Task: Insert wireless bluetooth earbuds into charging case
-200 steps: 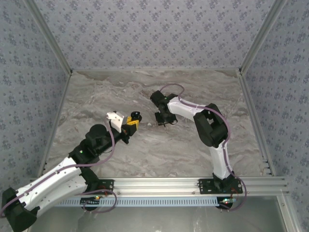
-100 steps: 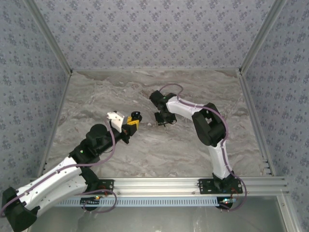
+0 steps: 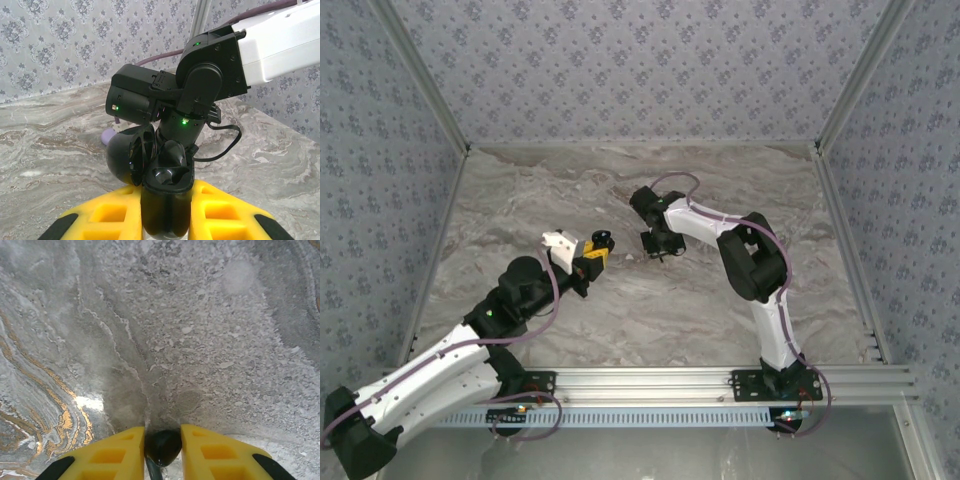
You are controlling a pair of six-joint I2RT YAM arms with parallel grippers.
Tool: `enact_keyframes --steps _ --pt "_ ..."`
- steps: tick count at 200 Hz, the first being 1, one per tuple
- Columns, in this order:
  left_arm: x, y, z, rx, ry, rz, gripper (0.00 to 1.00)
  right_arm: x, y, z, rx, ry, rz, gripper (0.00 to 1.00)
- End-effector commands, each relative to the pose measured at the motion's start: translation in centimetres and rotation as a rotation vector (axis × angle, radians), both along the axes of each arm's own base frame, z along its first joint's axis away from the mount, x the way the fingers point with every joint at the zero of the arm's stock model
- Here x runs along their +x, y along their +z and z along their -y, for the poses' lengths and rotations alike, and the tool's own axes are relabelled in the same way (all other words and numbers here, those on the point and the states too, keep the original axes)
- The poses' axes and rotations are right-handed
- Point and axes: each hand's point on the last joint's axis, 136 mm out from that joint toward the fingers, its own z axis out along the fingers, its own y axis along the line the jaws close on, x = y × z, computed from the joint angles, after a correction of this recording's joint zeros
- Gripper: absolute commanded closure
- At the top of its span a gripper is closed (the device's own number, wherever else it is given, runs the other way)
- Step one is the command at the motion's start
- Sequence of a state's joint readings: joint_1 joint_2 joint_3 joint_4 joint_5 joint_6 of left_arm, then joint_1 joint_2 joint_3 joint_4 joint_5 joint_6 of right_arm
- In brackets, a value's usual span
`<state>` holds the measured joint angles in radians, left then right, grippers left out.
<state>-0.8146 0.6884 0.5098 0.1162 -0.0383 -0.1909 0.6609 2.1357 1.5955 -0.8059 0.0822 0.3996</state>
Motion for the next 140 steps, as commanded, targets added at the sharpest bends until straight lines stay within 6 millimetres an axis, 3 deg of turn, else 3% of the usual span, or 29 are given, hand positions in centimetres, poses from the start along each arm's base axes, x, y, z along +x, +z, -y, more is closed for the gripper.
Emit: enact_keyframes --steps 1,114,135,140 --pt "-0.3 2.2 0.4 -0.042 -0.024 0.047 0.80 -0.6 -1.7 0.9 0.004 -0.036 -0.036 0.76" --pt "1.3 -0.5 3.0 -0.007 -0.046 -0.089 0.80 0.0 1.2 3.2 0.290 -0.157 0.041 0.77" --pt "2.0 -1.5 3.6 0.016 -0.037 -0.129 0.80 0.6 2.4 3.3 0.378 -0.176 0.073 0.77" --pt "2.2 -1.8 3.7 0.021 -0.035 -0.142 0.80 -0.2 1.7 3.8 0.378 -0.186 0.056 0.77"
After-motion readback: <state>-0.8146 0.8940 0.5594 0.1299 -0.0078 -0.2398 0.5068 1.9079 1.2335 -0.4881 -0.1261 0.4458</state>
